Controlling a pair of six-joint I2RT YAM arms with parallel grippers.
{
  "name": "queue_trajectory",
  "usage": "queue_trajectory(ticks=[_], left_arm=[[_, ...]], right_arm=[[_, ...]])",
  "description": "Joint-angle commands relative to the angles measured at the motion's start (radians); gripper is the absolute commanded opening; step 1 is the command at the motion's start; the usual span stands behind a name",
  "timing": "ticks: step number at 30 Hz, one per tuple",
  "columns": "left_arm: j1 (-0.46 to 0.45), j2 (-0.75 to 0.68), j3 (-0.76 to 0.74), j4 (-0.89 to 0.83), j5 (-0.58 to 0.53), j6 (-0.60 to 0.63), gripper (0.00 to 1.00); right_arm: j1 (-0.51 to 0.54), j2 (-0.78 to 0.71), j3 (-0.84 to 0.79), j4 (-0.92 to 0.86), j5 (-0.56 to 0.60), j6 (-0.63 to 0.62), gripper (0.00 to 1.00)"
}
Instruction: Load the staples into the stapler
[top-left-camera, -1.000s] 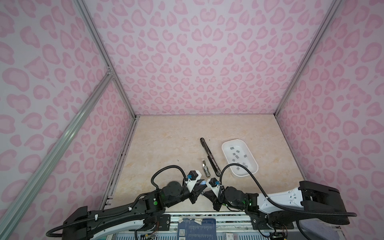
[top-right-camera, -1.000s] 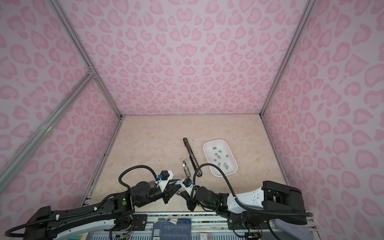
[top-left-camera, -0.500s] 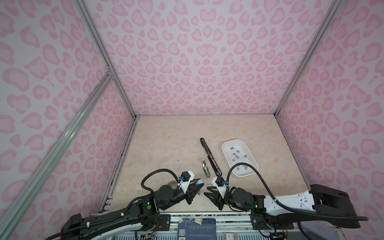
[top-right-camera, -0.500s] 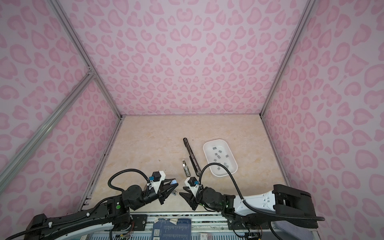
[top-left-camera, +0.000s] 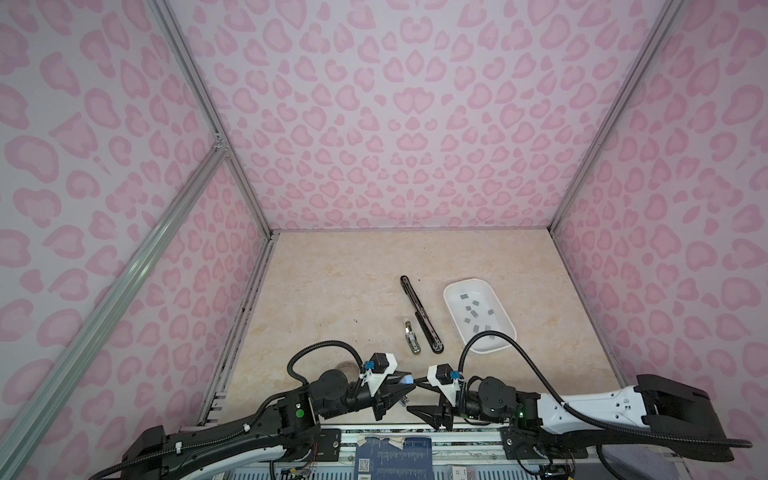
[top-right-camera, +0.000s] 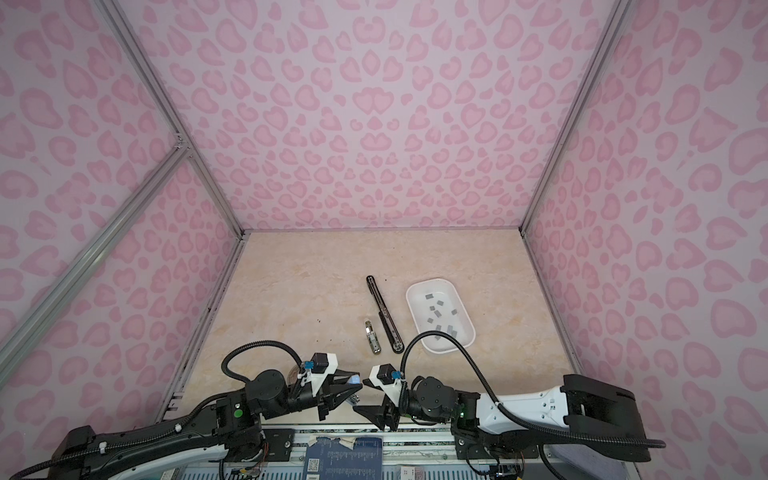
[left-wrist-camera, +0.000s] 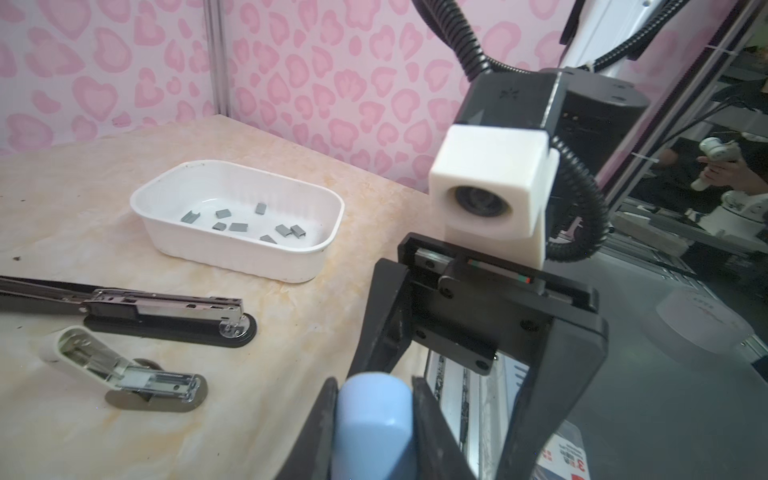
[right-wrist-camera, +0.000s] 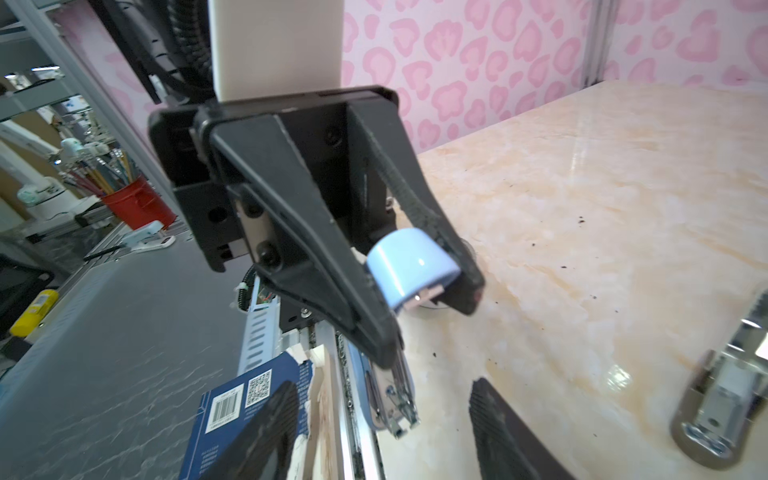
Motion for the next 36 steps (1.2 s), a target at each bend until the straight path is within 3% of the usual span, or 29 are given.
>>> queue_trajectory(ticks=[1,12,24,31,32,34,36], left_arm=[[-0.001,-0.003,-0.01,0.079,0.078,0.021,0.04],[-0.001,-0.04,-0.022,0.08,0.13,0.025,0.04],[-0.001,-0.057,-0.031,0.081,0.135,0.025,0.04],[-0.001,-0.069,-0.03,0.071,0.131,0.02,0.04],[-0.001,-0.075,-0.029,0.066,0.128,0.02,0.07],[0.0,-0.09,-0.027,0.048,0.099,0.017,0.29],[-0.001,-0.116,-0.026,0.013,0.039,0.008,0.58]], right_arm=[[0.014,0.039,0.011,0.099,-0.084,-0.035,0.68],[0.018,0.179,0.084,0.166,-0.111,-0.026,0.62],[0.018,0.232,0.103,0.182,-0.113,-0.012,0.29],[0.018,0.228,0.109,0.148,-0.078,-0.005,0.2],[0.017,0.221,0.109,0.136,-0.065,-0.004,0.19],[0.018,0.205,0.112,0.1,-0.03,0.0,0.18],[0.018,0.184,0.131,0.01,0.055,0.018,0.17]])
